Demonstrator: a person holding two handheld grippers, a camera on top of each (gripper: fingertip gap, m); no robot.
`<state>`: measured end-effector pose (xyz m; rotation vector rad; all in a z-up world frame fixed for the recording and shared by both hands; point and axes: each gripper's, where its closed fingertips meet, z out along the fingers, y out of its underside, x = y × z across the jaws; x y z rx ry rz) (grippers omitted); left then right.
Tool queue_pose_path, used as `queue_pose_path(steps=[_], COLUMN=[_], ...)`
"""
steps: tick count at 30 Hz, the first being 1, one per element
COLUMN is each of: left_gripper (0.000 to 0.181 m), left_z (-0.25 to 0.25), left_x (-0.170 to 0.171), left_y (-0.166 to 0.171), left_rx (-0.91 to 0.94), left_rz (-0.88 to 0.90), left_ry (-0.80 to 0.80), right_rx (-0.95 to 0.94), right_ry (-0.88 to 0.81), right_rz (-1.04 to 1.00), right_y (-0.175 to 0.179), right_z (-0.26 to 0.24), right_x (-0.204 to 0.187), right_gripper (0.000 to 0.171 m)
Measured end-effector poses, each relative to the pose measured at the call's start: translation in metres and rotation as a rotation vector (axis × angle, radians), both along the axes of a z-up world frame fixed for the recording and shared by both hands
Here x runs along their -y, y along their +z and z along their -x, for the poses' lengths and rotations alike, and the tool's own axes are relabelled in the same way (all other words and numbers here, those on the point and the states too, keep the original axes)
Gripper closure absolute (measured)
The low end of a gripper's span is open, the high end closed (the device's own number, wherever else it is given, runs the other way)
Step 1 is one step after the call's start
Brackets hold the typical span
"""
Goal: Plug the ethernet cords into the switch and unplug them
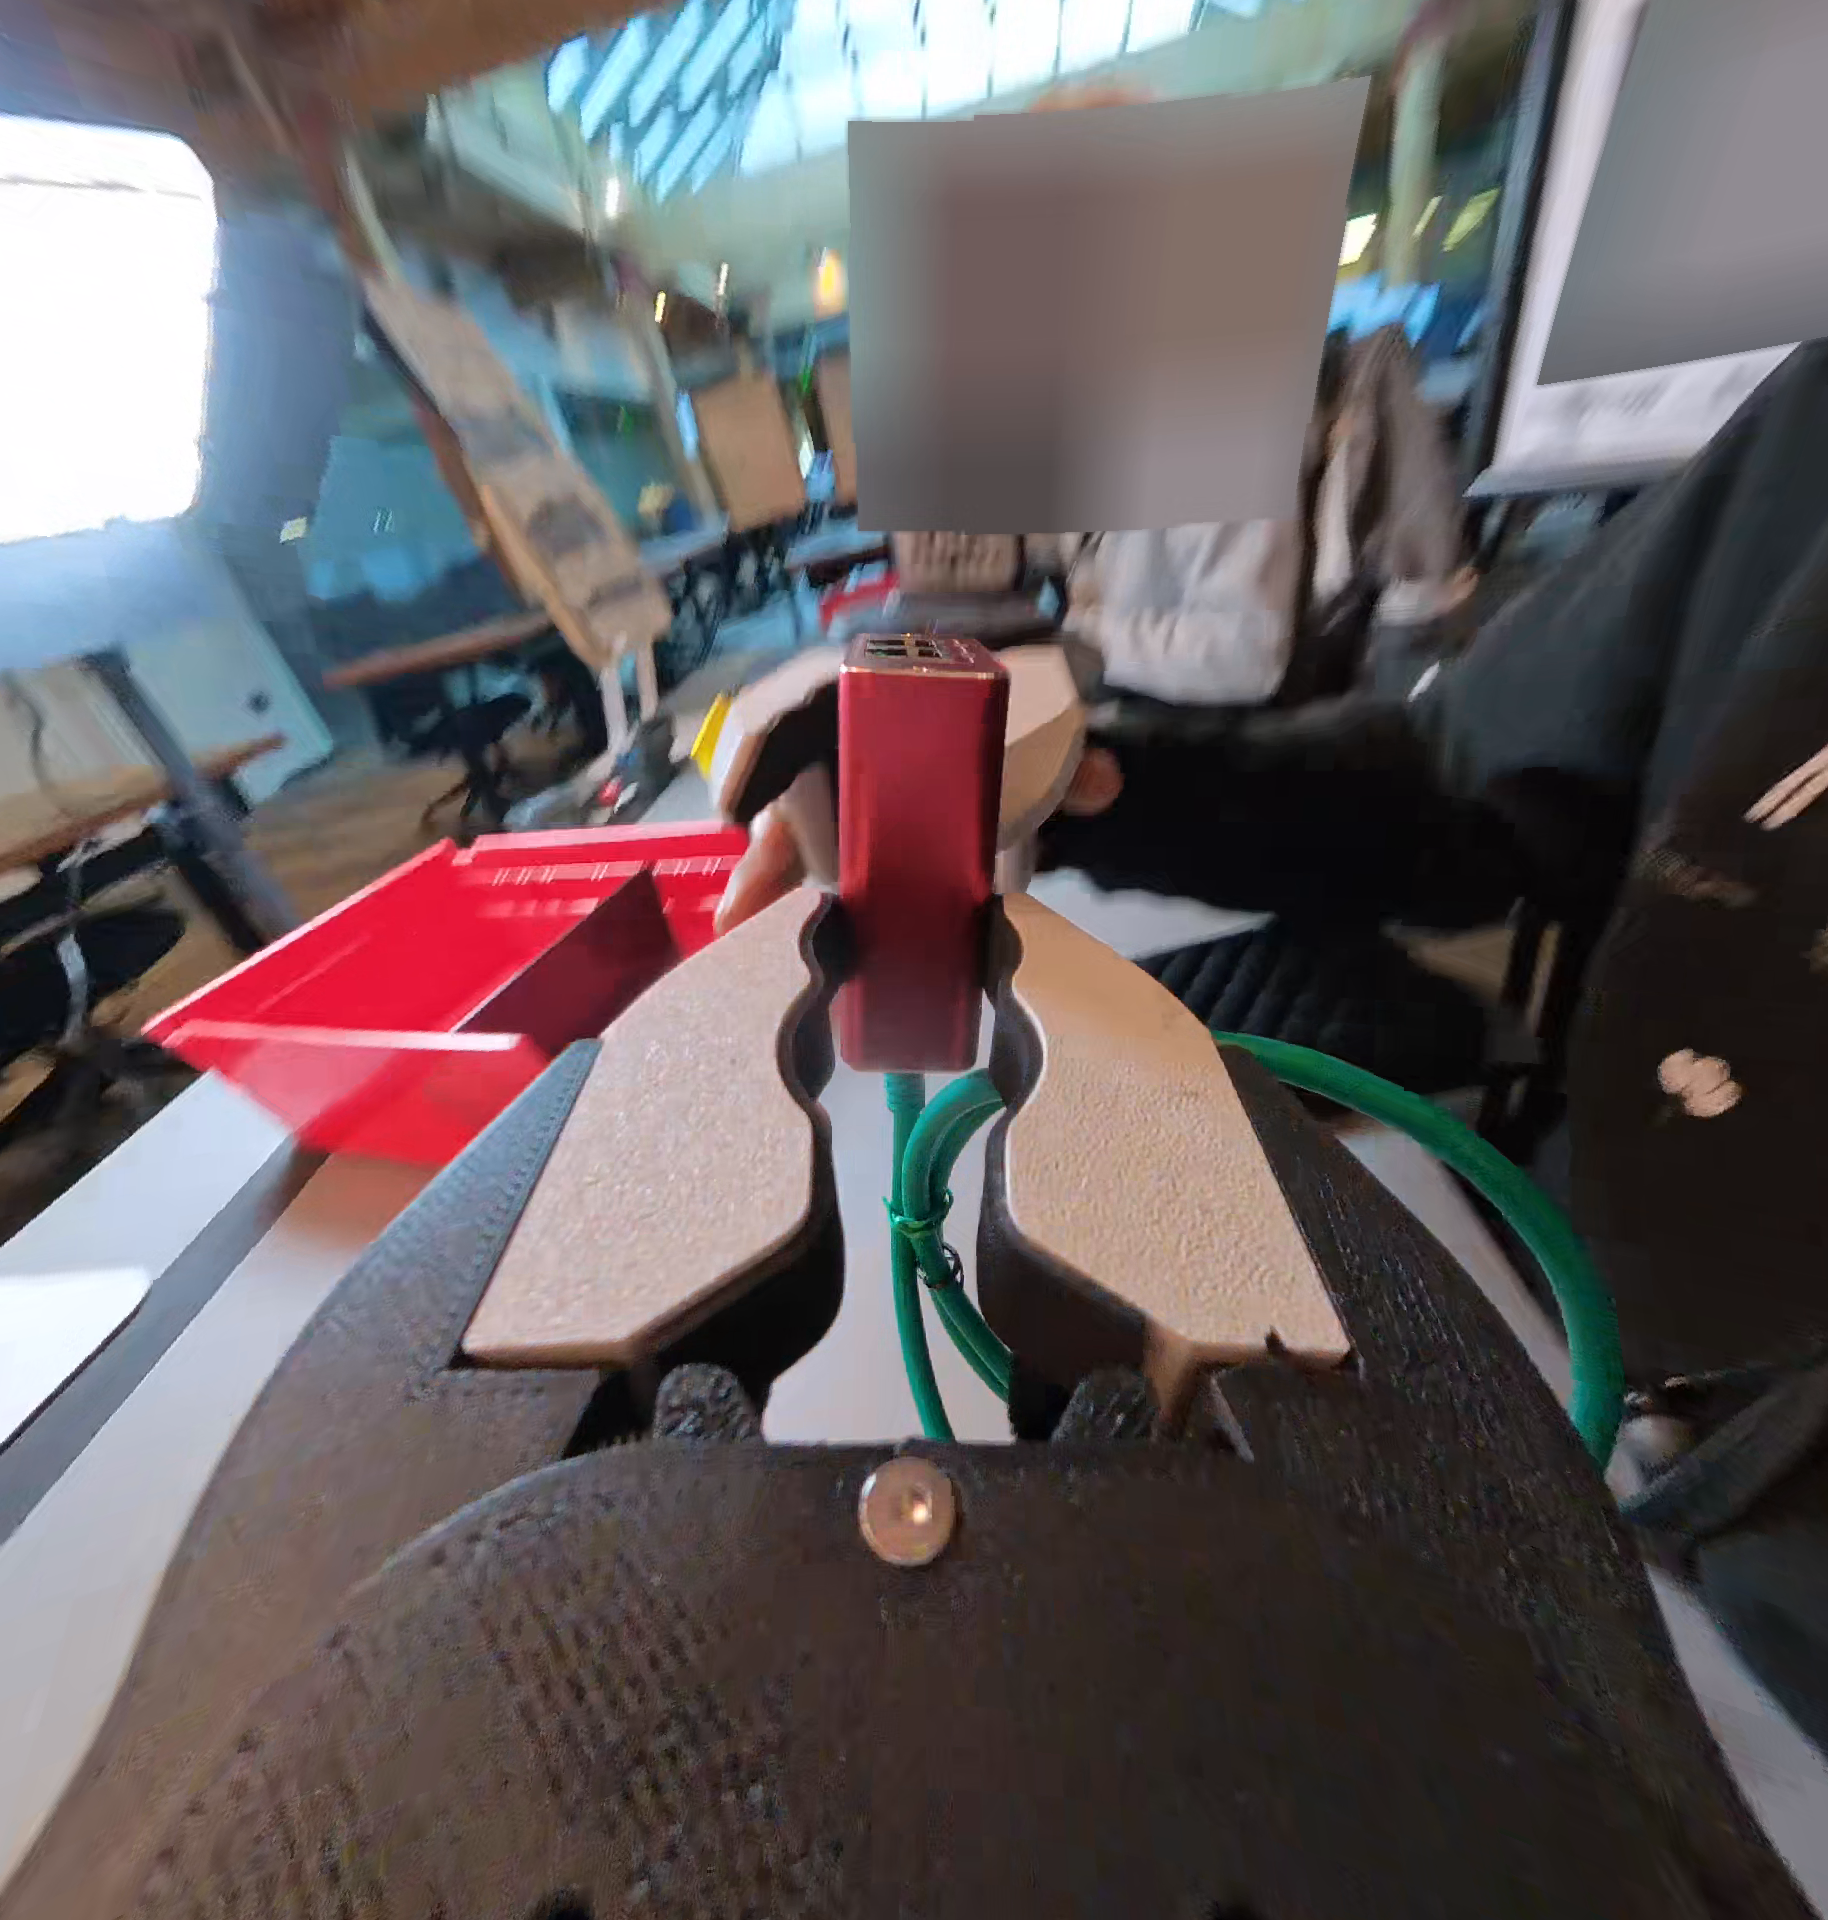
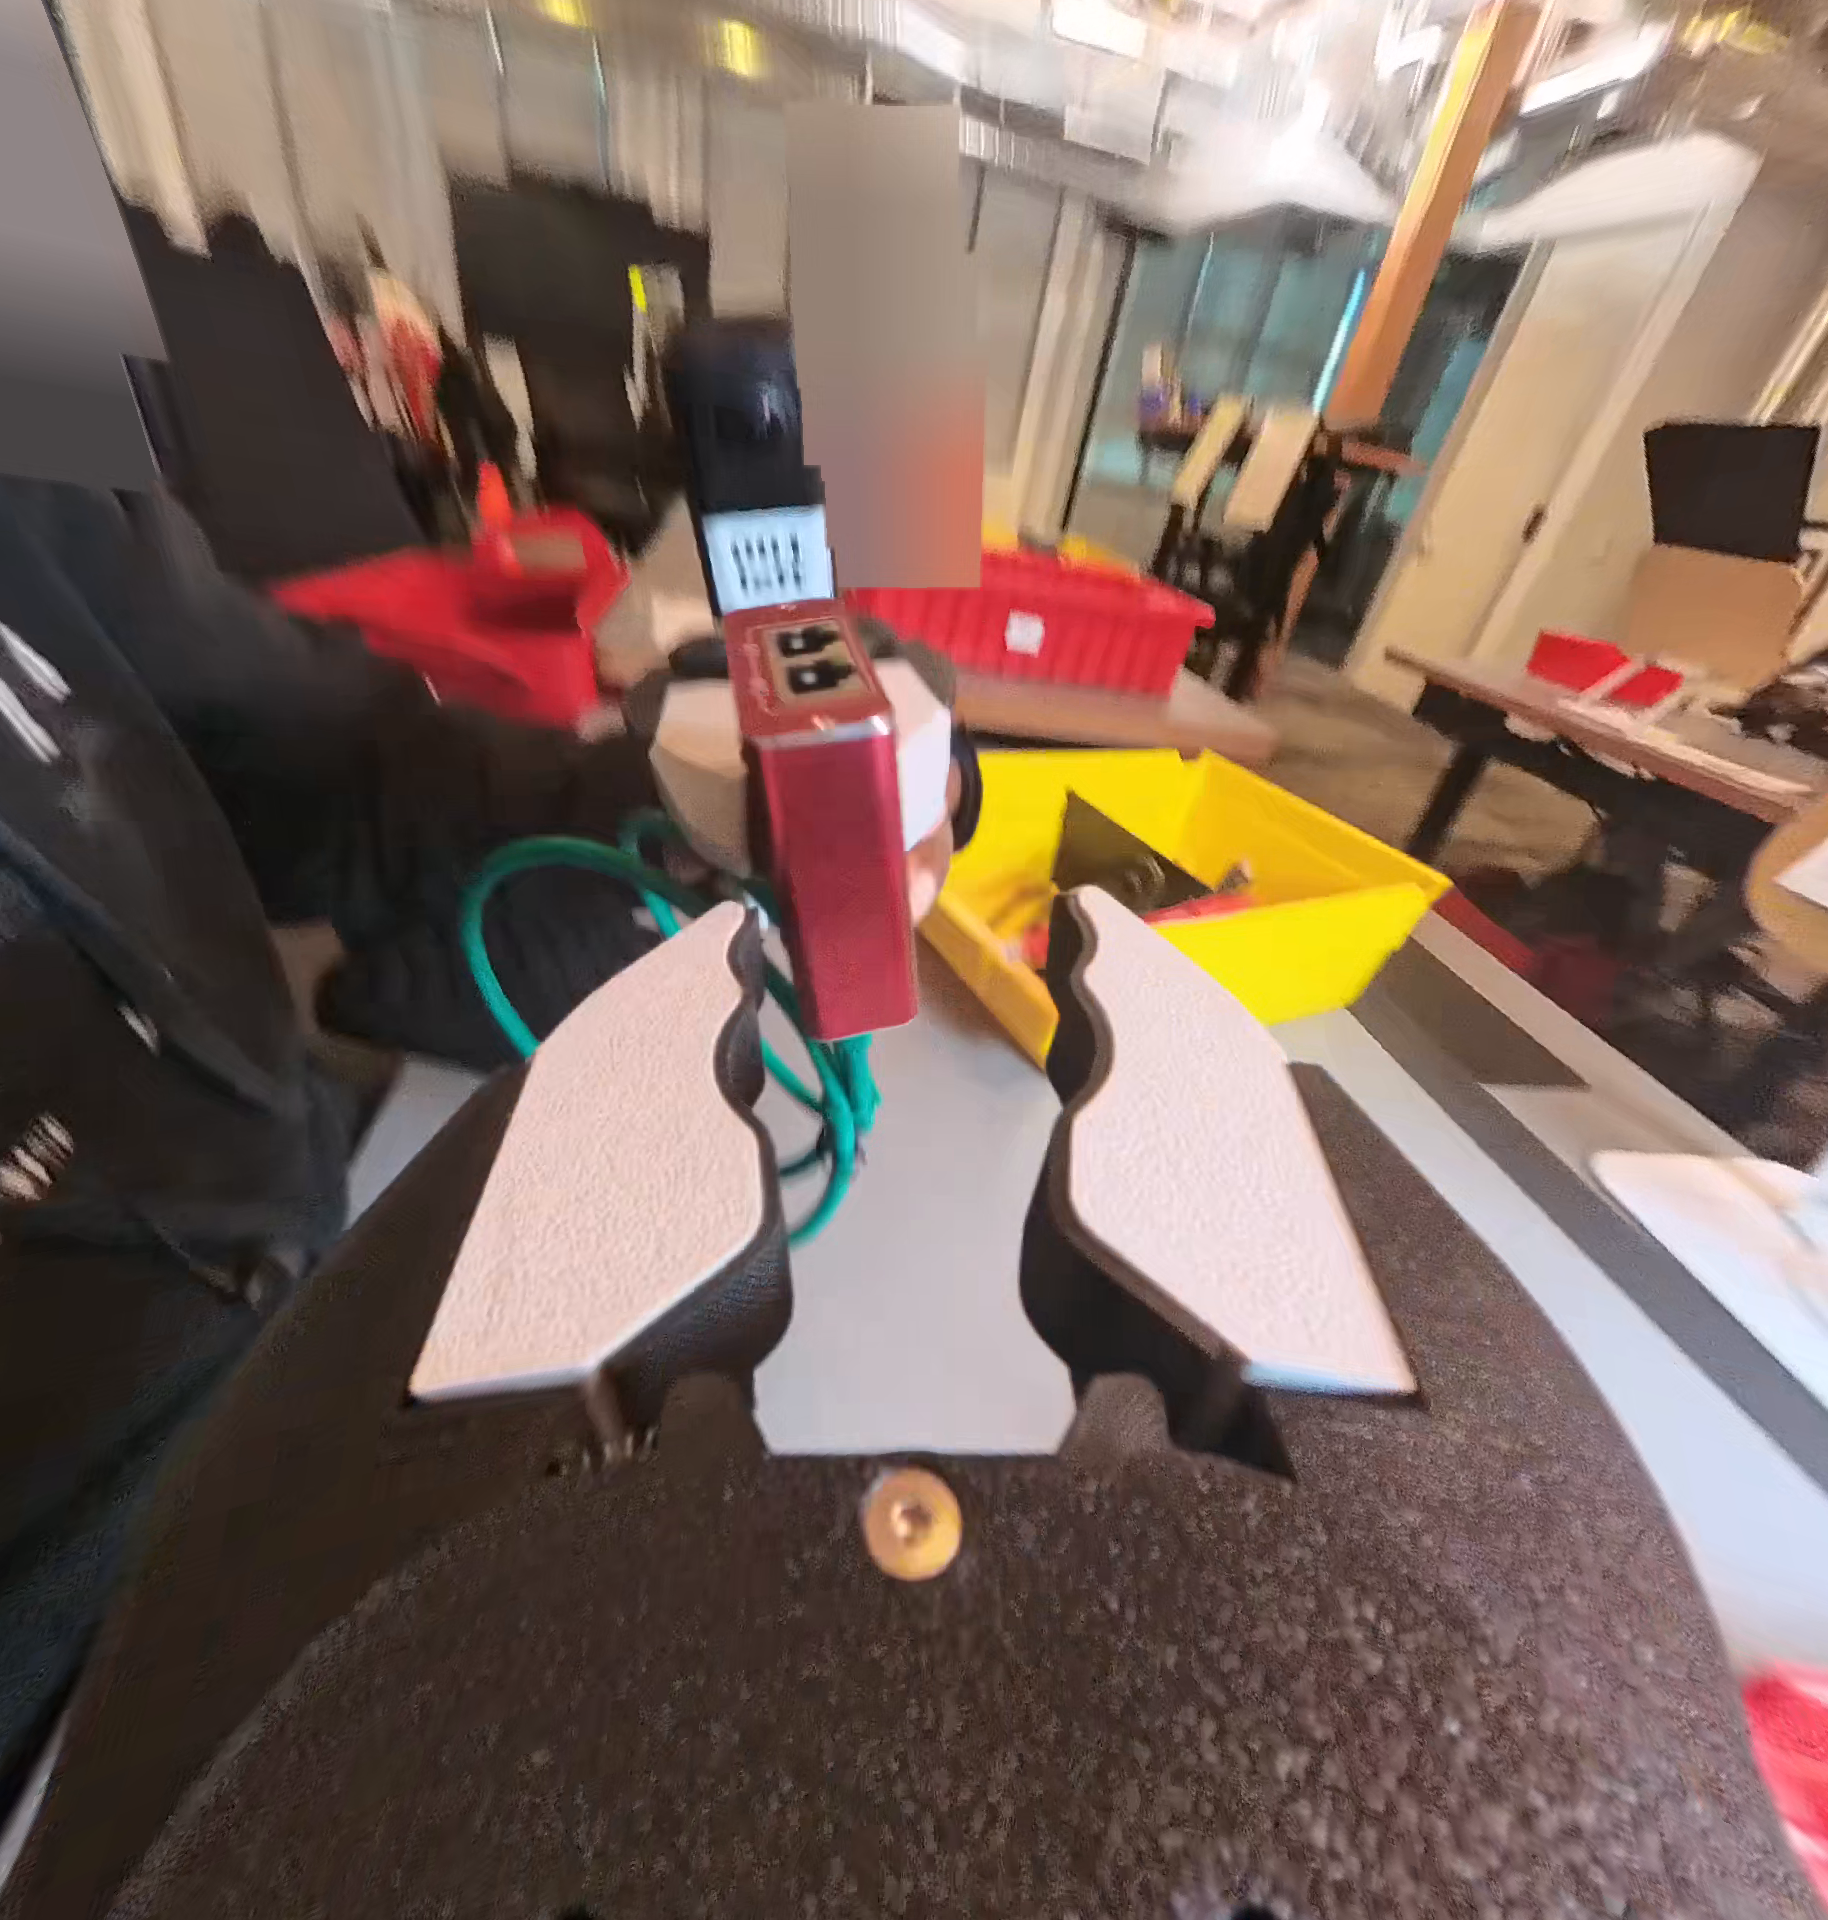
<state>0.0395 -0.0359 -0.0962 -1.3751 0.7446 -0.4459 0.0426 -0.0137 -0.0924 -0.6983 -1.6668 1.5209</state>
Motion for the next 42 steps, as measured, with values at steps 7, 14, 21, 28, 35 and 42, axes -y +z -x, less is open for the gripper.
queue_pose_path(steps=[7,14,21,28,35,42], left_gripper=[0.154,0.136,0.154,0.155,0.155,0.154], left_z=[0.010,0.034,0.028,0.033,0.006,0.021], left_x=[-0.005,-0.014,-0.011,0.010,0.022,0.021], left_y=[-0.007,-0.025,-0.047,-0.017,-0.002,-0.010], left_rx=[0.069,-0.342,-0.475,-0.327,-0.307,-0.325], left_rz=[0.049,0.066,0.017,-0.122,-0.216,-0.166], left_ry=[-0.012,0.276,0.245,0.148,0.062,0.115], right_rx=[0.001,0.374,0.309,0.234,0.171,0.128], right_ry=[-0.040,-0.291,-0.157,-0.106,0.032,-0.020], right_rz=[-0.186,-0.798,-0.649,-0.587,-0.719,-0.662], right_y=[-0.008,-0.062,-0.062,-0.055,-0.054,-0.048], right_z=[0.015,0.028,0.038,0.029,0.034,0.038], right_x=[0.019,-0.020,0.009,-0.008,0.028,0.026], right_gripper=[0.145,0.144,0.143,0.119,0.135,0.145])
